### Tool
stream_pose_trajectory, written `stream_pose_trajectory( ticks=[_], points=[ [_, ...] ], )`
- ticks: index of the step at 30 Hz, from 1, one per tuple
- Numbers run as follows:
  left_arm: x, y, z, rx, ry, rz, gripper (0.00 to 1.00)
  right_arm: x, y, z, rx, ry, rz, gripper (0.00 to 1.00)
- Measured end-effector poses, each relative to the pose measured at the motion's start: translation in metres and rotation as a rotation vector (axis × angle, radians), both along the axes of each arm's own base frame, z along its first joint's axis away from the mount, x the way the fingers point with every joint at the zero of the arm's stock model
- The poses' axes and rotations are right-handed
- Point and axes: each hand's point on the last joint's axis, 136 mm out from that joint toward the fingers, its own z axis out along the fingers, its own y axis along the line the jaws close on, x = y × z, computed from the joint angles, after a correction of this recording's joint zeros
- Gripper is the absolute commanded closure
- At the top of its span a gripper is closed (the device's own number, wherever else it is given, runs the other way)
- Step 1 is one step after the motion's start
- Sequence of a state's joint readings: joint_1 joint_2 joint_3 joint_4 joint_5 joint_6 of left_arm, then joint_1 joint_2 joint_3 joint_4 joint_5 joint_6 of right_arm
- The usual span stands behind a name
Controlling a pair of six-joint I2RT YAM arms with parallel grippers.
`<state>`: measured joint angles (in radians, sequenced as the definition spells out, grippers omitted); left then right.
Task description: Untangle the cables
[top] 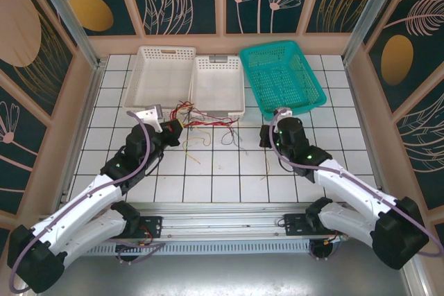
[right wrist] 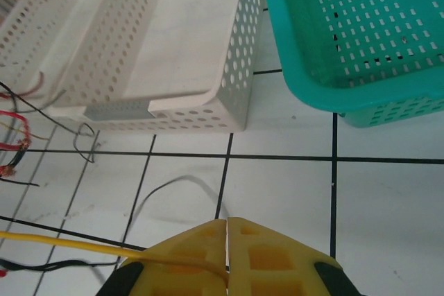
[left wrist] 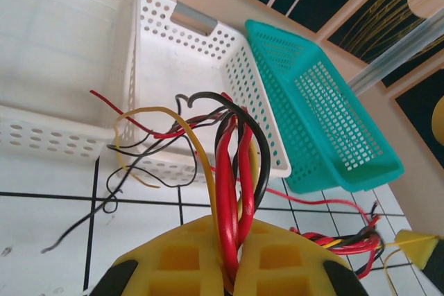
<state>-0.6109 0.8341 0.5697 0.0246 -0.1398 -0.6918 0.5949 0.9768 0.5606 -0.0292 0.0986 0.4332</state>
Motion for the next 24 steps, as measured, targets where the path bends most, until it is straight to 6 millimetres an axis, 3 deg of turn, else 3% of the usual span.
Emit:
stream_pose_trajectory(
  ticks=[7,11,14,17,24],
  points=[
    [-0.002,-0.003,-0.011,0.025,0.037,-0.018,1.0,-0.005,-0.007,0.014,0.042,-0.005,0.012,1.0],
    [-0.002,-0.005,-0.02,0.018,0.063,-0.024,0.83,-0.008,-0.003,0.016,0.07,0.006,0.051,1.0],
    [-0.004,-0.003,-0.038,0.019,0.098,-0.019,0.77,-0.01,0.0,0.016,0.081,0.013,0.069,1.0],
    [-0.007,-0.002,-0.056,0.016,0.138,-0.018,0.61,-0.009,0.001,0.013,0.078,0.021,0.071,1.0],
    [-0.008,-0.008,-0.066,-0.021,0.153,-0.041,0.44,-0.007,0.0,0.005,0.066,0.044,0.066,1.0]
  ],
)
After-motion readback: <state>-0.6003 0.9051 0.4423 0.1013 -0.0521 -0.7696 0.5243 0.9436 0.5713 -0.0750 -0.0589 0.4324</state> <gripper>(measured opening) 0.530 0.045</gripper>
